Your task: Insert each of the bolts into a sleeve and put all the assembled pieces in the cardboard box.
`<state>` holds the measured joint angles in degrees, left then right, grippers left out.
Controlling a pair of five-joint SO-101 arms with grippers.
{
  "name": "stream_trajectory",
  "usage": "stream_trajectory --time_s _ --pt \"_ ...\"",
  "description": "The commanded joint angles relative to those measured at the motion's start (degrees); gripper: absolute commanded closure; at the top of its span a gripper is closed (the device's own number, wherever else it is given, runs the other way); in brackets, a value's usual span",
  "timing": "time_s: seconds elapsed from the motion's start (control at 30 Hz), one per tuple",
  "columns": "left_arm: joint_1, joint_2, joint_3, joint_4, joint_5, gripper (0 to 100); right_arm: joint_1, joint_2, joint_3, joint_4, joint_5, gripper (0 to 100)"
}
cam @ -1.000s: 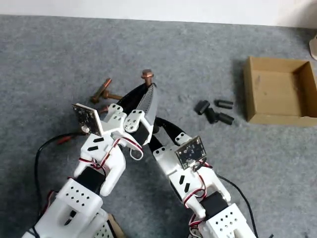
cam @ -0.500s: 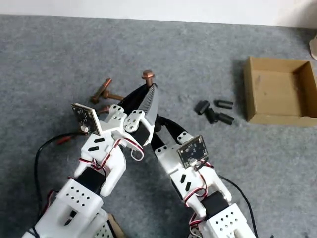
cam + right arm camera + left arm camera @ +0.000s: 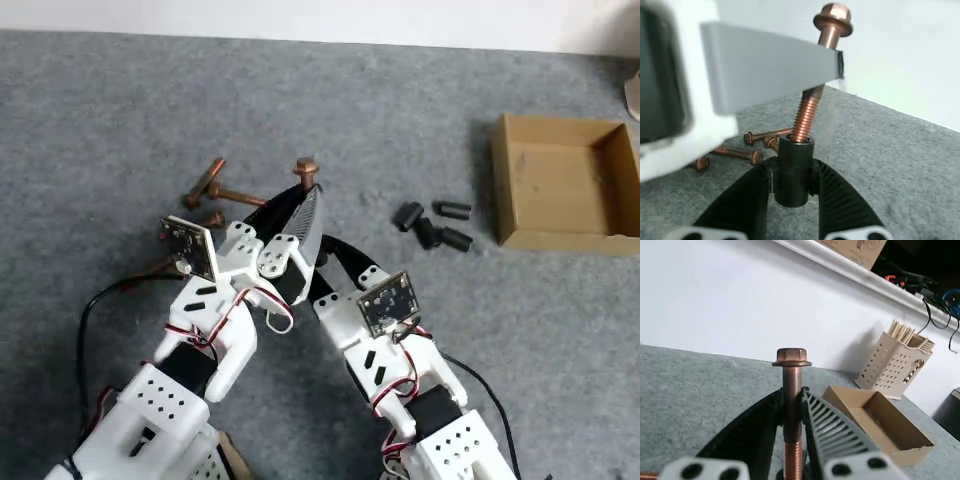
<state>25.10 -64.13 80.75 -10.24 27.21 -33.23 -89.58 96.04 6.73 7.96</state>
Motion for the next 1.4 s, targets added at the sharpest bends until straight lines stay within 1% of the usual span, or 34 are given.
stream_trajectory --time_s 0.0,0.17,0.23,0.3,0.4,0.5,0.53,0.6,0.73,0.77,0.83,0.97,1.03,1.2,1.37 --pt "1.1 -1.1 -0.4 -1.2 -0.2 99 1.2 -1.5 8.8 -1.3 -0.1 99.3" --pt "1.1 -1.1 1.5 -1.1 -0.2 99 6.6 -1.5 8.8 -5.1 -0.4 99.3" --pt "1.4 -1.1 1.5 -1.1 -0.2 99 8.1 -1.5 8.8 -5.7 -2.7 99.3" --pt "2.4 -1.1 1.5 -1.1 -0.3 99 8.9 -1.5 8.8 -5.9 -3.8 99.3" --pt "4.4 -1.1 1.7 1.0 -0.4 99 9.2 -1.5 8.8 -6.1 -4.0 99.3" --pt "4.8 -1.1 1.6 1.7 -0.4 98 9.2 -1.4 8.8 -6.1 -4.0 99.3" --pt "4.5 -1.1 1.6 1.7 -0.4 96 9.2 -1.3 8.8 -6.1 -4.0 99.3" --pt "4.4 -1.1 1.6 1.8 -0.4 87 9.2 -1.2 8.8 -6.1 -4.0 99.3" --pt "5.3 -1.1 0.2 7.7 0.4 66 9.2 -1.1 8.8 -6.0 -4.0 99.3" --pt "5.4 -1.1 -0.5 9.8 1.4 63 9.2 -1.1 8.8 -6.0 -4.0 99.3" --pt "5.4 -1.1 -1.9 12.7 2.9 60 9.2 -1.1 8.8 -6.0 -4.0 99.3" --pt "5.1 -1.1 -2.3 13.6 3.2 62 9.3 -1.1 8.8 -5.9 -4.0 99.3" --pt "3.7 -1.1 -2.2 13.6 3.3 63 9.5 -1.0 8.8 -5.8 -4.0 99.3" --pt "-1.6 -1.0 -3.5 13.7 3.3 67 12.8 -1.0 8.8 -4.4 -3.9 99.3" --pt "-2.6 -1.0 -3.8 13.9 3.3 72 13.7 -1.3 8.8 -1.9 -4.3 99.3"
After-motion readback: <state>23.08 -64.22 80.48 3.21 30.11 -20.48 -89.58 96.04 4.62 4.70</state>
